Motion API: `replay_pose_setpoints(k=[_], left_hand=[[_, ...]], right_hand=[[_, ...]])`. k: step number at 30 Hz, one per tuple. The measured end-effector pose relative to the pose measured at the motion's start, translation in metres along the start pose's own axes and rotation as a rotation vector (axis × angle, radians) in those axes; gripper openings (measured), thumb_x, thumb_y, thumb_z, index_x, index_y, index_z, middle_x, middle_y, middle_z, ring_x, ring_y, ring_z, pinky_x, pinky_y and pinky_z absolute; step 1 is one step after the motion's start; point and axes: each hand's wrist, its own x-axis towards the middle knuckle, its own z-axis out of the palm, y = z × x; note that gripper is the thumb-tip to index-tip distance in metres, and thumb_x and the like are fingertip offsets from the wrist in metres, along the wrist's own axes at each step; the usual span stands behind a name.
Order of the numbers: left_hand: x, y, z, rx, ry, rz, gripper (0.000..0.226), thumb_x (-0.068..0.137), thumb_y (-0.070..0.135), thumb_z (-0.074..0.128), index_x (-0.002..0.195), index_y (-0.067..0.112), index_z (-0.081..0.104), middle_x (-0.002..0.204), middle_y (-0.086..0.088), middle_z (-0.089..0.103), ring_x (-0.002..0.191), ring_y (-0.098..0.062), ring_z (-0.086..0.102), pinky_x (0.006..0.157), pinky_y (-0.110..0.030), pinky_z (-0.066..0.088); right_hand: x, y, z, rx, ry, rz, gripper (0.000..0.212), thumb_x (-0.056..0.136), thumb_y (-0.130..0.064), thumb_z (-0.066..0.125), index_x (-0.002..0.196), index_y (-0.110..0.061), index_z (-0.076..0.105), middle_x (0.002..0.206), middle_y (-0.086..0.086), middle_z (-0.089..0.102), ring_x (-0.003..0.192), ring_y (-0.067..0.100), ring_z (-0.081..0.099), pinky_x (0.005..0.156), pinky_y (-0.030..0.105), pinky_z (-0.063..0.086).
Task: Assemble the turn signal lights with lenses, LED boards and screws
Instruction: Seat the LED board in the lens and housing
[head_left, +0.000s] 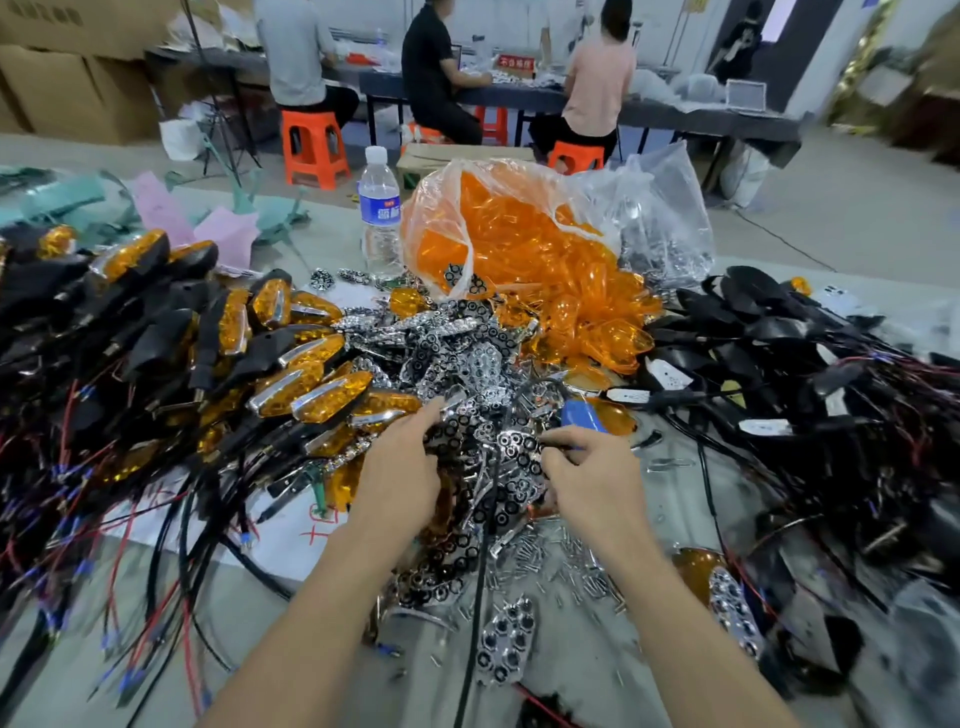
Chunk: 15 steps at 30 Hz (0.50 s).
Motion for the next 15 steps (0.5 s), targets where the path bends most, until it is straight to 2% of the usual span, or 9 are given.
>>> replay_pose_setpoints(k=[1,3,5,7,8,9,10,12,15], left_hand=[[0.002,0.0,0.0,-0.035,-0.001,0.006,0.073,0.095,-0.002,0.066,0.155,0.036,0.045,0.144,0.005,0.061,0.095,-0.023,0.069,0.09,-0.035,0.058],[0.003,0.006,0.002,-0.093,0.026,-0.022,0.069,0.096,0.008,0.072,0.155,0.032,0.046,0.144,0.007,0.062,0.12,-0.02,0.065,0.108,-0.039,0.051],[0.001,0.016,0.007,-0.095,0.093,-0.029,0.063,0.097,0.018,0.073,0.154,0.027,0.048,0.147,0.009,0.059,0.138,-0.014,0.052,0.119,-0.039,0.041],[-0.007,0.031,0.009,-0.133,0.155,0.005,0.052,0.097,0.029,0.071,0.147,0.029,0.056,0.14,0.02,0.061,0.132,-0.001,0.054,0.113,-0.028,0.044],[-0.012,0.04,0.009,-0.221,0.136,0.018,0.045,0.096,0.036,0.071,0.14,0.033,0.062,0.129,0.03,0.064,0.121,0.01,0.058,0.104,-0.017,0.047],[-0.018,0.049,0.009,-0.357,0.067,0.008,0.039,0.092,0.044,0.07,0.13,0.039,0.068,0.117,0.037,0.068,0.11,0.016,0.061,0.094,-0.008,0.048],[-0.022,0.058,0.01,-0.532,-0.048,-0.036,0.036,0.087,0.05,0.07,0.122,0.043,0.072,0.109,0.036,0.071,0.105,0.016,0.064,0.087,-0.007,0.05],[-0.027,0.075,0.019,-0.839,-0.26,-0.184,0.034,0.088,0.042,0.073,0.121,0.039,0.074,0.105,0.024,0.076,0.1,0.004,0.071,0.086,-0.019,0.055],[-0.023,0.087,0.023,-1.018,-0.249,-0.304,0.035,0.098,-0.002,0.061,0.115,0.025,0.076,0.093,0.003,0.077,0.085,-0.016,0.072,0.074,-0.031,0.057]], right_hand=[[-0.005,0.005,-0.003,0.022,0.003,0.025,0.021,0.094,-0.014,0.063,0.097,-0.031,0.074,0.065,-0.009,0.074,0.053,0.022,0.07,0.046,0.033,0.053],[-0.013,0.012,-0.008,0.078,-0.019,0.073,0.018,0.097,-0.012,0.062,0.103,-0.026,0.073,0.067,-0.008,0.075,0.053,0.021,0.072,0.043,0.026,0.05],[-0.017,0.014,-0.012,0.165,-0.049,0.123,0.016,0.1,-0.012,0.061,0.104,-0.026,0.068,0.072,0.0,0.076,0.057,0.024,0.074,0.049,0.034,0.054],[-0.017,0.013,-0.016,0.304,-0.047,0.174,0.016,0.101,-0.009,0.059,0.103,-0.023,0.064,0.081,0.007,0.077,0.062,0.027,0.077,0.063,0.049,0.06],[-0.016,0.013,-0.018,0.367,-0.036,0.188,0.015,0.101,-0.007,0.058,0.103,-0.021,0.063,0.087,0.01,0.076,0.064,0.028,0.077,0.065,0.05,0.06],[-0.015,0.012,-0.019,0.415,-0.024,0.197,0.013,0.101,-0.007,0.059,0.103,-0.019,0.063,0.09,0.01,0.075,0.064,0.028,0.077,0.062,0.046,0.06],[-0.015,0.011,-0.018,0.443,-0.022,0.199,0.01,0.1,-0.007,0.061,0.101,-0.017,0.063,0.089,0.01,0.073,0.062,0.027,0.076,0.057,0.039,0.059],[-0.017,0.008,-0.015,0.435,-0.061,0.185,0.006,0.096,-0.009,0.067,0.092,-0.009,0.062,0.073,0.006,0.071,0.053,0.021,0.07,0.048,0.029,0.052],[-0.019,0.001,-0.015,0.426,-0.153,0.119,0.019,0.092,-0.008,0.071,0.078,-0.008,0.059,0.06,0.008,0.067,0.048,0.021,0.066,0.045,0.029,0.051]])
